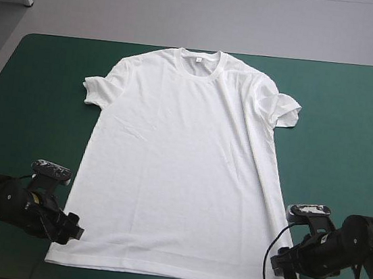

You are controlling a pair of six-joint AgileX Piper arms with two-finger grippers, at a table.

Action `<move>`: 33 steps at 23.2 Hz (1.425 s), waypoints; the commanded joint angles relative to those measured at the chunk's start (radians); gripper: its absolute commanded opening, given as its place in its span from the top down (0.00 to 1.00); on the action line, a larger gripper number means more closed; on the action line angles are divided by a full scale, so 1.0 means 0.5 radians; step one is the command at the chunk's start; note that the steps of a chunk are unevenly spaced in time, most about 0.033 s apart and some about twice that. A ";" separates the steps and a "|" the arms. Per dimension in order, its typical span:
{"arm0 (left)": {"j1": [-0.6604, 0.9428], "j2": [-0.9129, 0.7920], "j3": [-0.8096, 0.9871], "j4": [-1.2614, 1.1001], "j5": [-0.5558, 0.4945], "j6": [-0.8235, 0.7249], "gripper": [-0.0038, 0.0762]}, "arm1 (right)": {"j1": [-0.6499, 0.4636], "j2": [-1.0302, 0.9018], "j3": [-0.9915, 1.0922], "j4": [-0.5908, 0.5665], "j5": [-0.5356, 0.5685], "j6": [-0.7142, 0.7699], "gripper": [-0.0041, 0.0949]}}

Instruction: Fold the cloth

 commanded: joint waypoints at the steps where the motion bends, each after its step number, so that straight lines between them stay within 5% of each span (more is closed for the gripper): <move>1: -0.002 -0.010 -0.041 -0.028 -0.266 -0.086 0.25 | 0.002 -0.020 -0.162 0.017 -0.021 -0.029 0.25; 7: -0.002 0.171 -0.183 -0.016 -0.667 -0.100 0.25 | 0.002 -0.020 -0.351 0.013 -0.013 -0.006 0.25; 10: 0.036 0.615 -0.507 -0.014 -0.920 -0.097 0.25 | 0.002 -0.020 -0.392 0.010 0.025 0.022 0.25; 20: 0.178 1.744 -1.487 -0.033 -1.028 -0.085 0.26 | 0.002 -0.025 -0.396 0.001 0.018 0.058 0.25; 28: 0.178 2.015 -1.615 -0.029 -1.053 -0.093 0.28 | 0.002 -0.012 -0.431 -0.129 -0.119 0.134 0.25; 33: 0.178 2.056 -1.615 -0.036 -1.041 -0.093 0.41 | 0.002 0.036 -0.608 -0.149 -0.157 0.169 0.25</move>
